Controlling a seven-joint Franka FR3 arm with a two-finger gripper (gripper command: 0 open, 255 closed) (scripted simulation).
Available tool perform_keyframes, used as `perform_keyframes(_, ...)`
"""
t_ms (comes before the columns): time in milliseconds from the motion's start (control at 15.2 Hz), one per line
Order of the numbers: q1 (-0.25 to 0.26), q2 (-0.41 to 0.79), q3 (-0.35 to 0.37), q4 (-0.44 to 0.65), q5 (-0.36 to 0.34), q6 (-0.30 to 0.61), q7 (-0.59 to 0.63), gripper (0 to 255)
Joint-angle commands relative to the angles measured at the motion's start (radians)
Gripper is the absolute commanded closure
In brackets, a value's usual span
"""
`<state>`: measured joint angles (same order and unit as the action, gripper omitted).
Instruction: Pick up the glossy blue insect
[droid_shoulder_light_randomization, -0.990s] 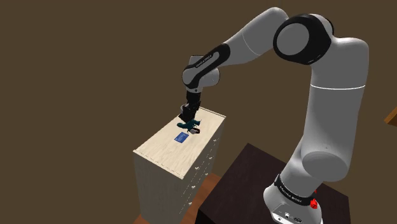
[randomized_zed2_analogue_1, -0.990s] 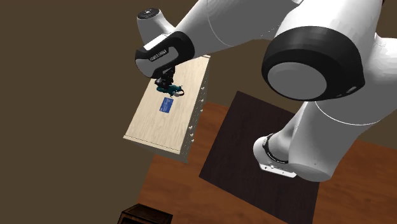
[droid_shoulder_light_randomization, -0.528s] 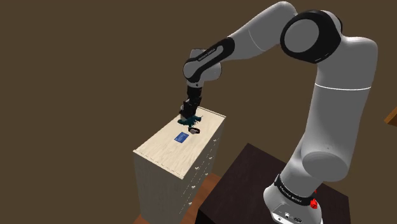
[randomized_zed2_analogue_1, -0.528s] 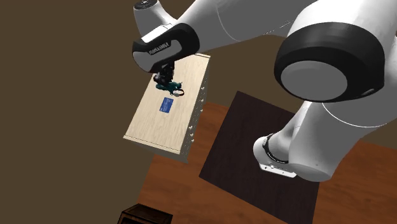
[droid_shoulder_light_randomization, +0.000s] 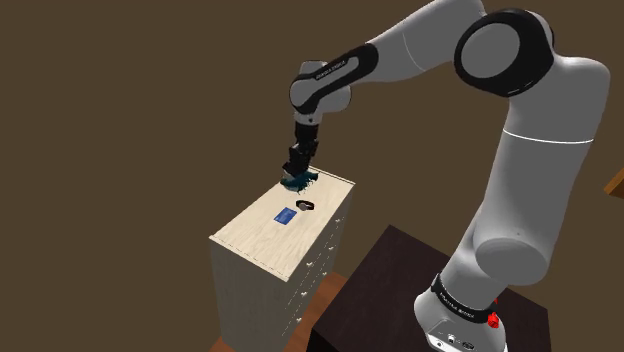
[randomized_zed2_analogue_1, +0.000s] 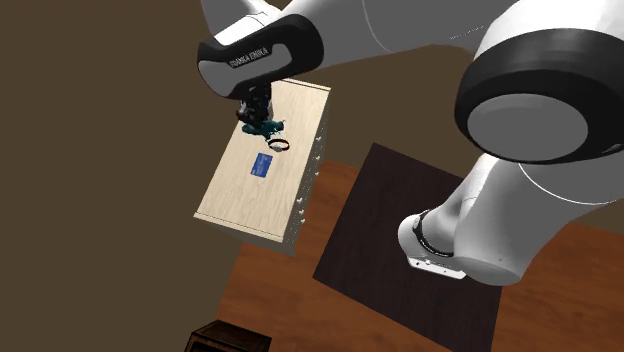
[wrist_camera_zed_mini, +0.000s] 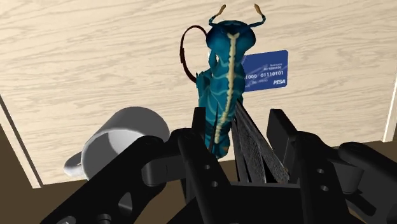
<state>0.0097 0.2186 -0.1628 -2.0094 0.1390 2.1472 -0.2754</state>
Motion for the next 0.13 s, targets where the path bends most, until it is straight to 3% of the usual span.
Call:
perform_keyframes(0, 0.001, -0.011, -0.001, 0.003, -0.003, -0.013, 0.003, 255)
perform_keyframes(66, 0.001, -0.01, -0.001, 0.003, -0.003, -0.013, 0.003, 255)
